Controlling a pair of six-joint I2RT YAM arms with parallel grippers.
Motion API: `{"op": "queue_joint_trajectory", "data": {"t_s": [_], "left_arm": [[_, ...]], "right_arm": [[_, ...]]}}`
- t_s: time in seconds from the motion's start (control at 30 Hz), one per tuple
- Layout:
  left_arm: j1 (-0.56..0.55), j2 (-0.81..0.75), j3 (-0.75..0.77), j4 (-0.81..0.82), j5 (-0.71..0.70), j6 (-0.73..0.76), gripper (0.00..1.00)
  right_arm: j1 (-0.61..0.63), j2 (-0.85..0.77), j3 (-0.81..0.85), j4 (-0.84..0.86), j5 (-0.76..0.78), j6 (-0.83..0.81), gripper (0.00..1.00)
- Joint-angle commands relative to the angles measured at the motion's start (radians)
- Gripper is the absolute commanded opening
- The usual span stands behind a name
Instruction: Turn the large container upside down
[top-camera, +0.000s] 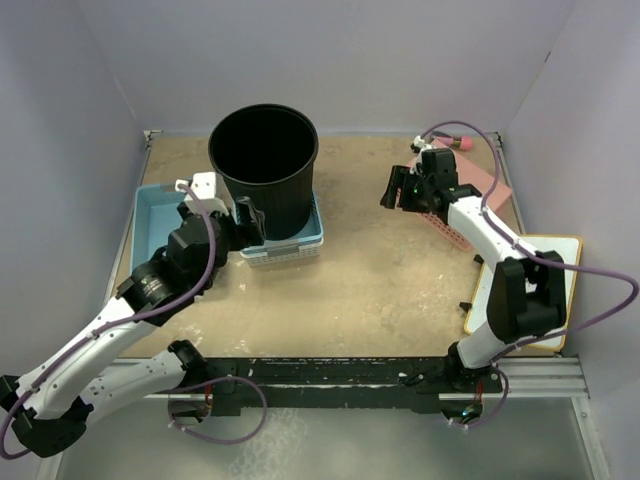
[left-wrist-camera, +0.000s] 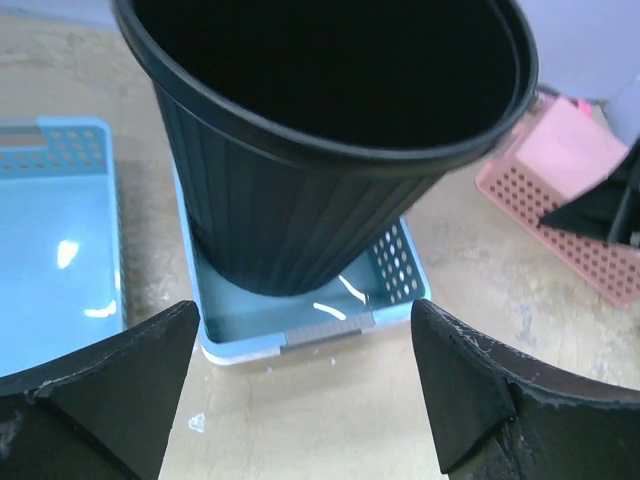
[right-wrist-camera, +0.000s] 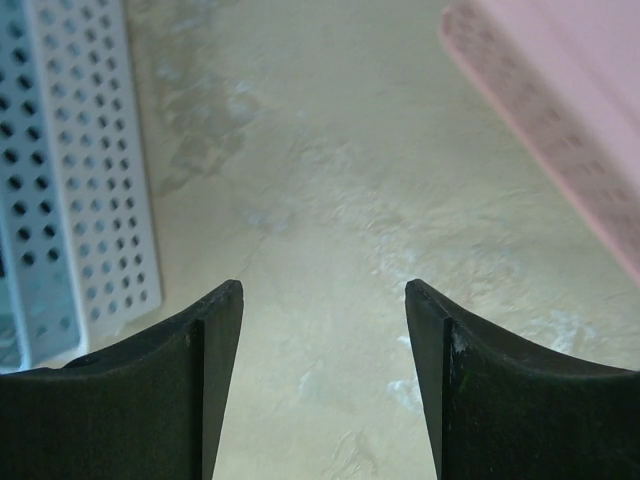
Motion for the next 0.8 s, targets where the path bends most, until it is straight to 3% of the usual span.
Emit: {"op": "queue_joint_trajectory", "data": {"t_s": [0.0, 0.13, 0.4, 0.53, 0.67, 0.77], "left_arm": [[-0.004, 0.007, 0.108, 0.000, -0.175, 0.038, 0.86], [-0.004, 0.109, 0.270, -0.077, -0.343, -0.002, 0.88], [0.038, 0.335, 0.559, -0.216, -0.343, -0.060, 0.88], [0.242, 0.481, 0.739, -0.391, -0.119, -0.121, 0.88], [0.278, 0.544, 0.751, -0.428, -0.114, -0.143, 0.86], [0.334, 0.600, 0.757, -0.460, -0.022, -0.158, 0.83]], "right_arm": [[0.029, -0.075, -0.060, 0.040, -0.111, 0.007, 0.69], [0.045, -0.105, -0.078, 0.024, -0.102, 0.000, 0.70], [0.047, -0.120, -0.052, 0.008, -0.079, -0.015, 0.71], [0.047, -0.118, -0.055, 0.014, -0.085, -0.013, 0.71], [0.047, -0.123, -0.063, 0.011, -0.083, -0.016, 0.72], [0.047, -0.131, -0.071, 0.010, -0.073, -0.018, 0.71]]}}
